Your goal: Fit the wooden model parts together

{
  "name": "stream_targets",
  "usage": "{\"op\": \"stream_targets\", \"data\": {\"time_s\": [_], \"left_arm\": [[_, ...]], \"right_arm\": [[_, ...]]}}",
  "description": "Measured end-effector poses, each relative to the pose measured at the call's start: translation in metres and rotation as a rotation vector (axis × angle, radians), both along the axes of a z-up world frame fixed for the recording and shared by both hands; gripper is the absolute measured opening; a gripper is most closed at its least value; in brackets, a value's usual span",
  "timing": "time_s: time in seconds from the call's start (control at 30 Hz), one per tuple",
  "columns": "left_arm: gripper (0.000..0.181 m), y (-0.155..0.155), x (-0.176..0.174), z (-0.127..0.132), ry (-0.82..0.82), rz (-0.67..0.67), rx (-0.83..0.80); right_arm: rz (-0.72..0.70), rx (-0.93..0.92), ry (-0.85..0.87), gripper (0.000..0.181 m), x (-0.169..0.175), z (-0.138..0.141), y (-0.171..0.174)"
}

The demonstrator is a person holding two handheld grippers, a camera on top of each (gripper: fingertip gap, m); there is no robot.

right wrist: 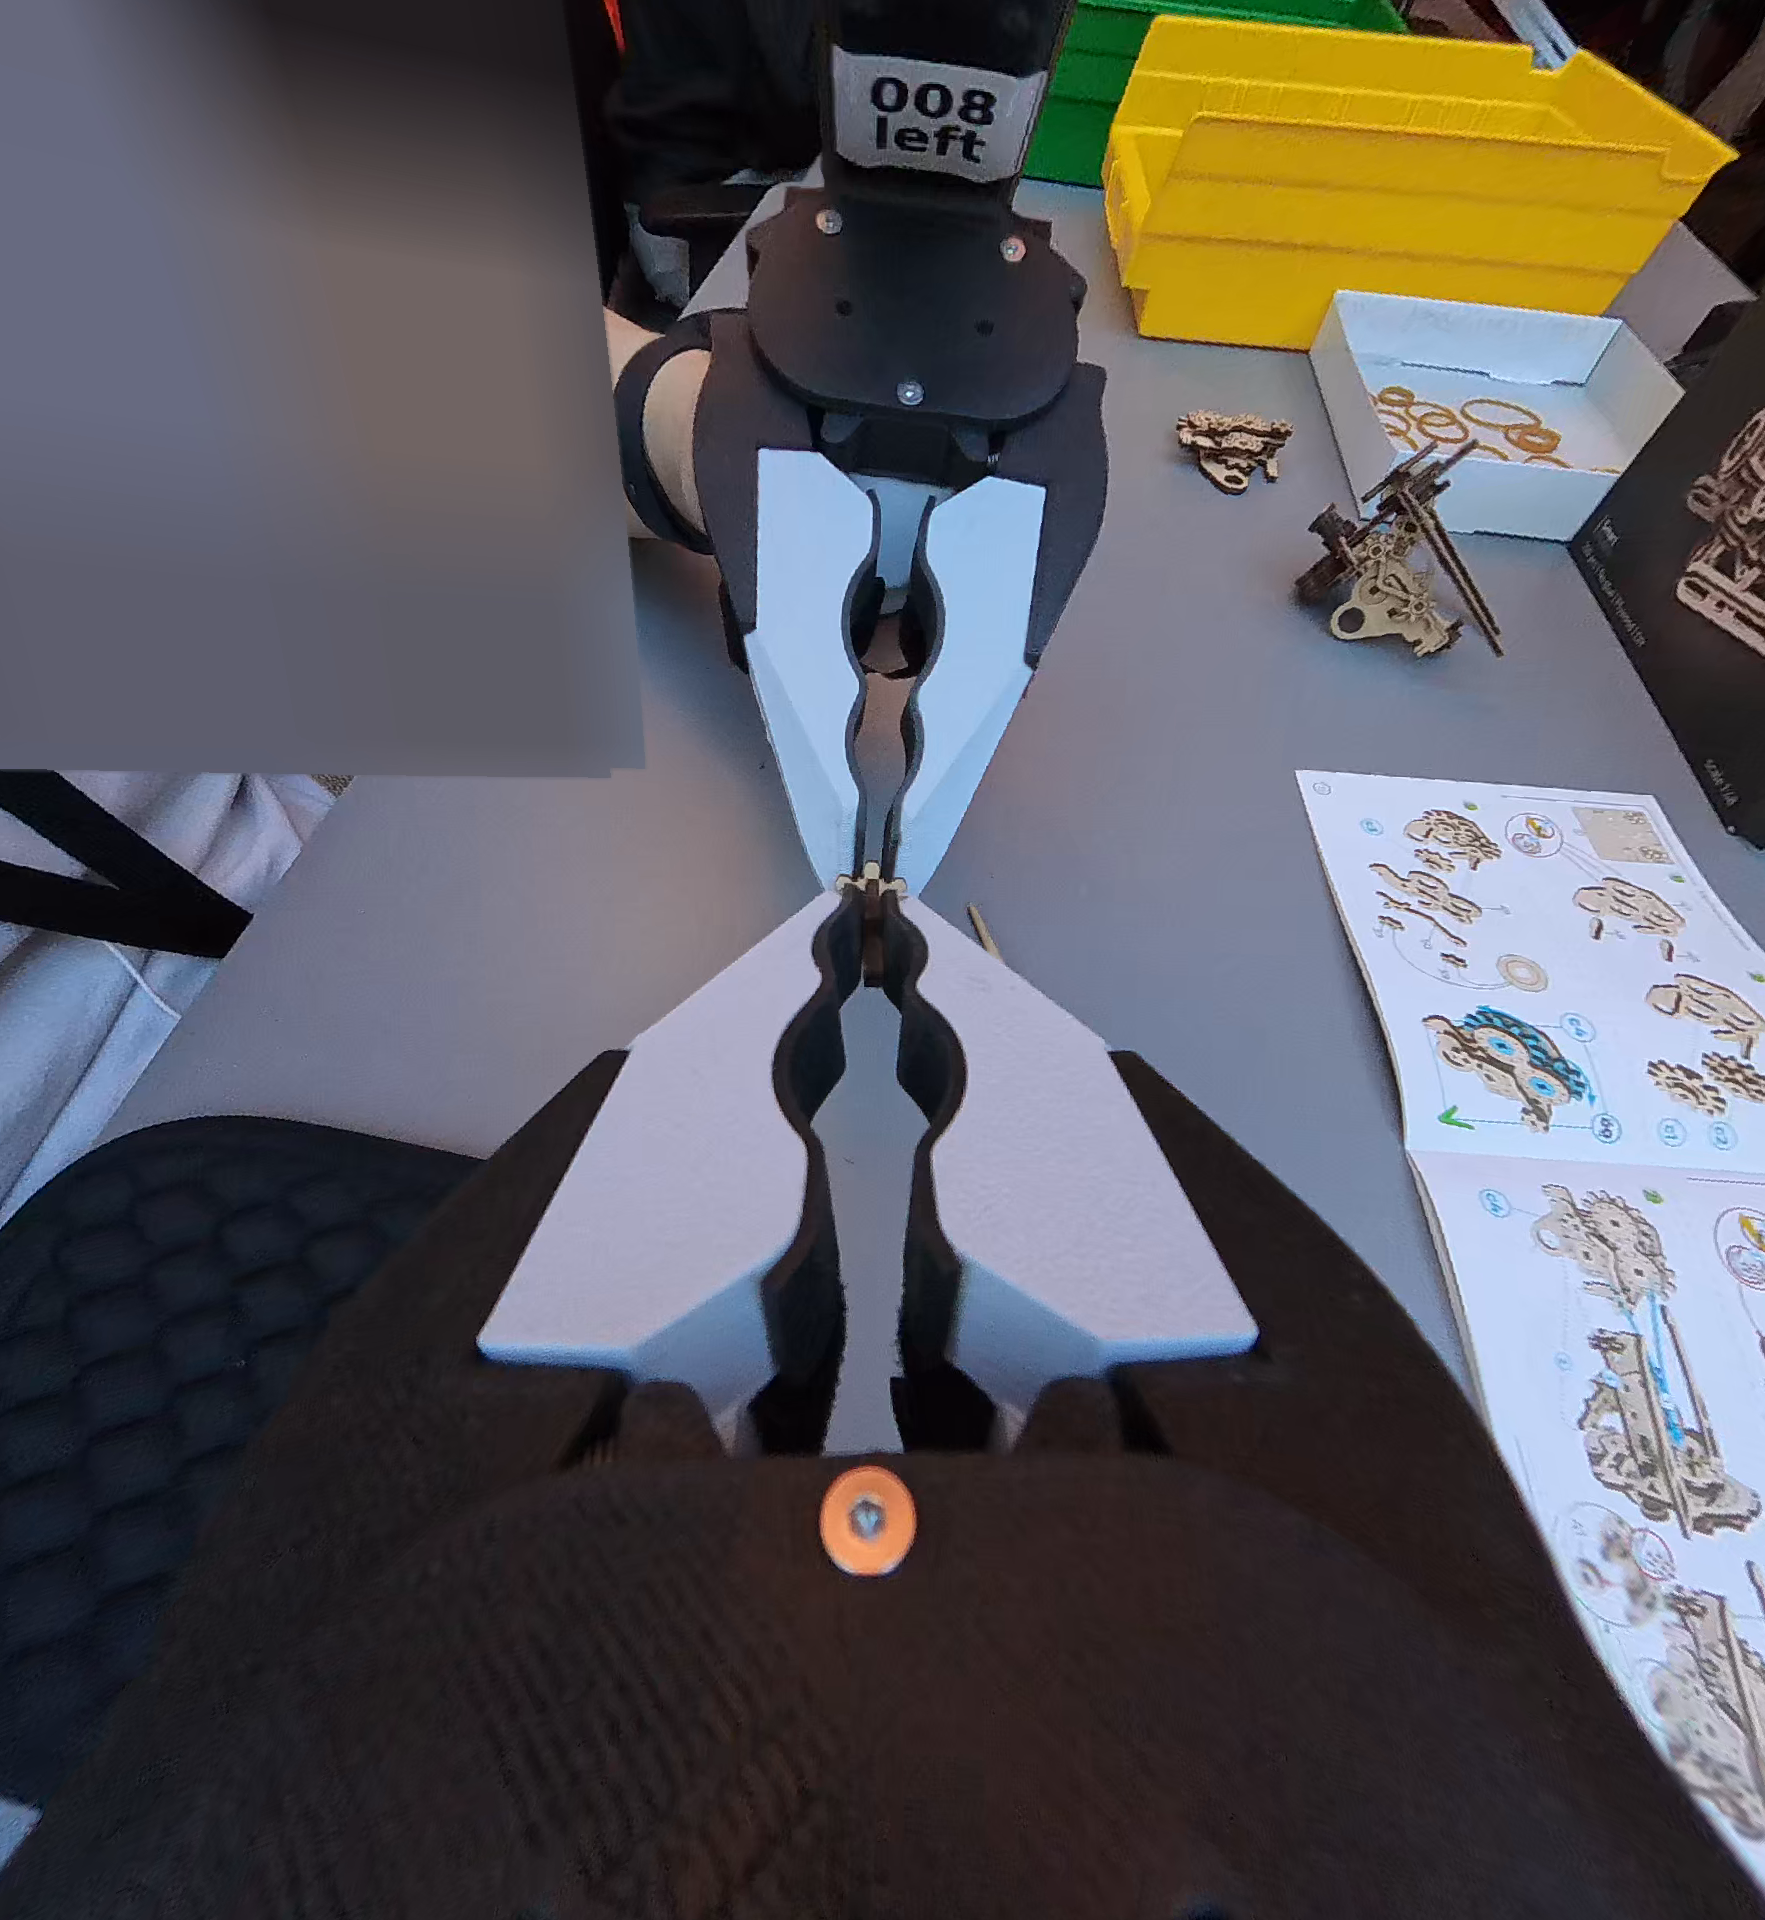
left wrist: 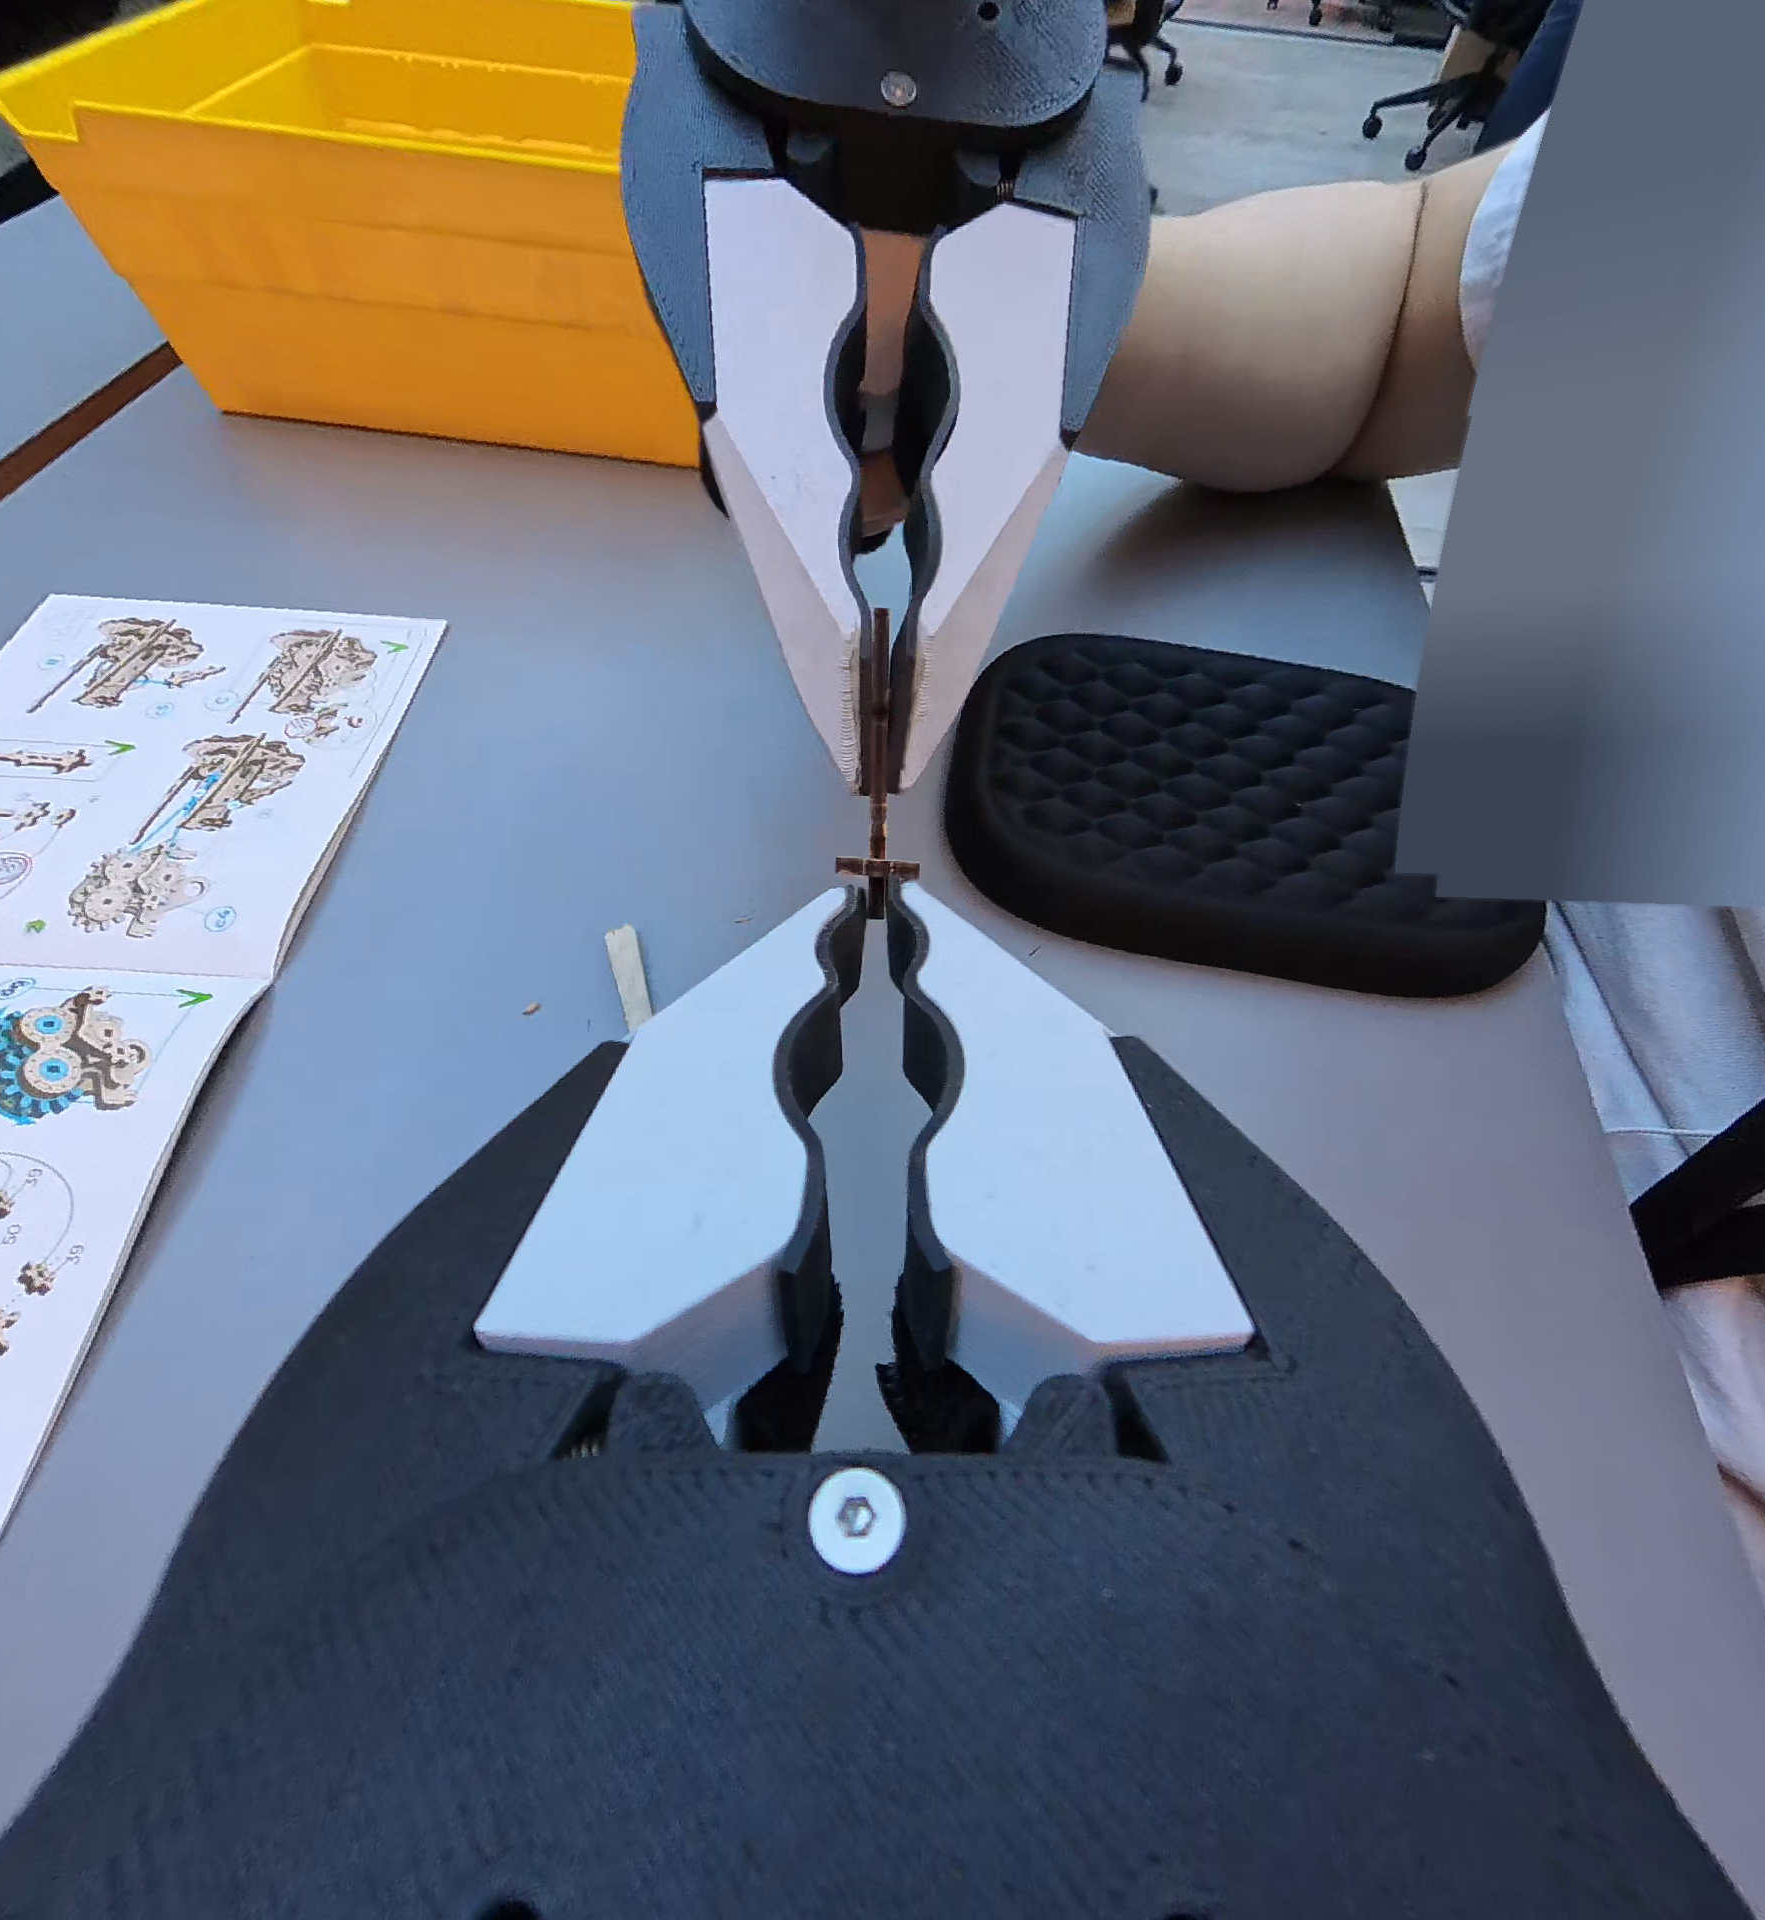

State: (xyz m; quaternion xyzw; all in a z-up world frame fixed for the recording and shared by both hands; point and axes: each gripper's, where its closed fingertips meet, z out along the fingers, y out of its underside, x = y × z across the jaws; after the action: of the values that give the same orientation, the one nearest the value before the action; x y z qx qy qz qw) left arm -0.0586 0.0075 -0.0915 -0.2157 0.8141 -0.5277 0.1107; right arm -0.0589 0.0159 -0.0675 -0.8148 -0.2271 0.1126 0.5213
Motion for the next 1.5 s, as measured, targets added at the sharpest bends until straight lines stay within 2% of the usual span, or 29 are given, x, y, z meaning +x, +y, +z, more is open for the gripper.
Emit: {"op": "stream_targets", "data": {"time_s": [0.23, 0.33, 0.53, 0.77, 0.87, 0.93, 1.0, 1.03, 1.1, 1.17, 1.27, 1.33, 1.43, 1.5], "left_arm": [[0.013, 0.001, -0.001, 0.023, -0.037, 0.004, -0.029], [0.013, 0.002, -0.002, 0.034, -0.07, 0.005, -0.048], [0.0, -0.001, -0.008, 0.037, -0.101, -0.027, -0.015], [0.0, 0.0, -0.012, 0.052, -0.134, -0.022, -0.044], [0.003, 0.002, -0.012, 0.049, -0.15, -0.022, 0.021], [0.001, 0.0, -0.015, 0.054, -0.167, -0.031, 0.0], [0.001, 0.004, -0.014, 0.047, -0.15, -0.027, 0.05], [0.003, 0.004, -0.013, 0.05, -0.166, -0.015, 0.031], [0.001, 0.001, -0.017, 0.058, -0.161, -0.029, -0.028], [0.001, 0.004, -0.017, 0.055, -0.151, -0.03, 0.005], [0.0, 0.0, -0.02, 0.067, -0.159, -0.046, -0.056], [0.0, 0.002, -0.02, 0.067, -0.155, -0.065, -0.004], [0.0, -0.002, -0.019, 0.085, -0.185, -0.072, -0.045], [0.0, -0.004, -0.014, 0.096, -0.202, -0.069, -0.045]], "right_arm": [[0.0, 0.029, -0.083, 0.0, 0.0, 0.04, -0.007], [0.007, 0.004, -0.099, 0.0, -0.004, 0.036, -0.005], [0.005, 0.012, -0.057, 0.0, -0.01, 0.038, 0.002], [0.019, 0.018, -0.09, 0.0, -0.014, 0.05, 0.002], [0.016, 0.003, -0.141, 0.0, -0.013, 0.049, 0.002], [0.022, 0.022, -0.099, 0.0, -0.019, 0.053, 0.005], [0.007, -0.01, -0.152, 0.0, -0.014, 0.045, 0.004], [0.005, 0.014, -0.153, 0.0, -0.014, 0.05, 0.003], [0.011, 0.032, -0.083, 0.0, -0.019, 0.055, 0.004], [0.01, 0.025, -0.098, 0.0, -0.018, 0.052, 0.004], [0.021, 0.064, -0.096, 0.0, -0.023, 0.064, 0.003], [0.017, 0.054, -0.076, 0.0, -0.022, 0.065, 0.004], [0.022, 0.091, 0.01, 0.0, -0.019, 0.086, 0.0], [-0.004, 0.113, 0.009, 0.0, -0.014, 0.095, -0.003]]}}
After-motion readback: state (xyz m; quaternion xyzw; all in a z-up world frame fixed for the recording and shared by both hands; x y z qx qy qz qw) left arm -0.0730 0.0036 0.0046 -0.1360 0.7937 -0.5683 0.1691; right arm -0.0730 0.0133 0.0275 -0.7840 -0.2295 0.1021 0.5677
